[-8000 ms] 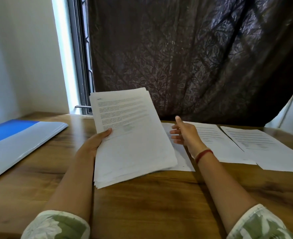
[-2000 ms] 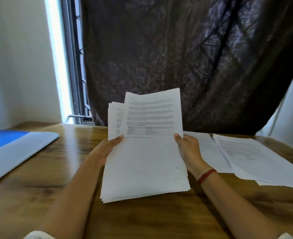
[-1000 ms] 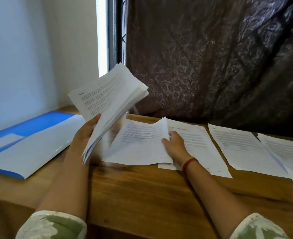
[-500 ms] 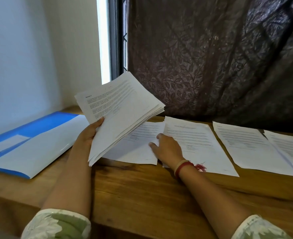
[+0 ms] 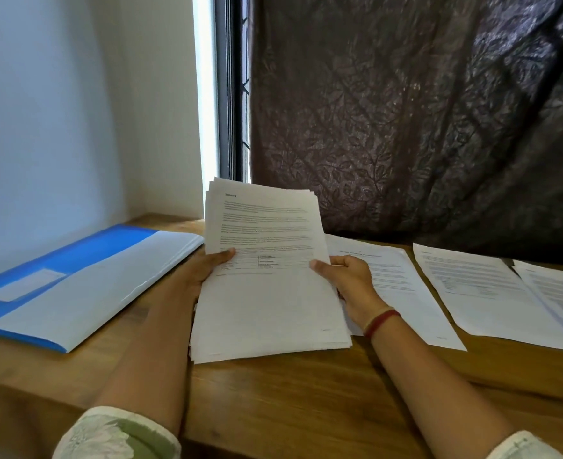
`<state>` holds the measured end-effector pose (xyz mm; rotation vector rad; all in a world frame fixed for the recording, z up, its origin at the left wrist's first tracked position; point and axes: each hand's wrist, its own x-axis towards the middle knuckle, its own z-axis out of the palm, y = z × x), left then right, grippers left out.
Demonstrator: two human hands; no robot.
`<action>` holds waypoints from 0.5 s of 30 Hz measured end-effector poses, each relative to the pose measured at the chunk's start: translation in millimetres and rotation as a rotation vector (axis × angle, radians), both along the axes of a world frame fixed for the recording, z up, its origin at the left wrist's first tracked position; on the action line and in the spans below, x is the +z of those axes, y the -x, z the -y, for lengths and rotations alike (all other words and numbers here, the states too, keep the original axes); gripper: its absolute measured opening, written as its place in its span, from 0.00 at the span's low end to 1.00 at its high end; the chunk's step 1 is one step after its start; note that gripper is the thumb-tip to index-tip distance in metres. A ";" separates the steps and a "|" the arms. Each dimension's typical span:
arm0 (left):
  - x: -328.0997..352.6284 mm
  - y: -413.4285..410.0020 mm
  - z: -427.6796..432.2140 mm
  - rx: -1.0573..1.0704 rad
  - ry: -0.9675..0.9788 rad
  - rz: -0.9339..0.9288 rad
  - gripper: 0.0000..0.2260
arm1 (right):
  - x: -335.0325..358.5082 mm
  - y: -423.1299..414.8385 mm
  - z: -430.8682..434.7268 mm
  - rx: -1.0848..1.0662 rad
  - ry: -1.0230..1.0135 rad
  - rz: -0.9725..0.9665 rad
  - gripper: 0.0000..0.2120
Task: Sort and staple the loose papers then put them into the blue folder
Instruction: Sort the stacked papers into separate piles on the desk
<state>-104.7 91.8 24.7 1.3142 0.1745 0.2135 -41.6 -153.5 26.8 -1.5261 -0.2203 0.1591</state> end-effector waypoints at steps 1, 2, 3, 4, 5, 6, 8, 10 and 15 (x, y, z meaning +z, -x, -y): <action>-0.3 -0.3 1.0 0.010 -0.019 -0.006 0.20 | -2.9 -2.6 -2.5 -0.084 0.073 0.062 0.10; -0.3 -0.8 2.4 0.025 -0.032 -0.011 0.17 | -5.0 -5.3 -4.6 -0.158 0.133 0.120 0.09; -0.8 -2.2 3.5 0.038 -0.031 -0.012 0.15 | -5.9 -7.6 -6.1 -0.212 0.167 0.166 0.09; -1.8 -4.3 3.3 0.040 -0.022 -0.018 0.14 | -6.2 -8.5 -7.1 -0.248 0.174 0.192 0.08; -1.5 -4.6 4.4 0.034 -0.010 -0.025 0.13 | -7.0 -9.8 -7.1 -0.275 0.170 0.211 0.08; -0.6 -4.1 5.9 0.028 -0.003 -0.033 0.12 | -7.5 -10.2 -6.2 -0.295 0.173 0.226 0.10; -0.4 -4.1 6.3 0.017 0.000 -0.046 0.12 | -8.1 -11.3 -4.7 -0.317 0.189 0.239 0.12; -0.1 -4.2 6.0 0.012 0.013 -0.047 0.13 | -5.8 -10.4 -3.3 -0.318 0.181 0.233 0.13; -3.2 -0.6 3.6 0.070 0.113 0.037 0.13 | 4.1 -27.2 14.6 -0.530 -0.057 0.094 0.12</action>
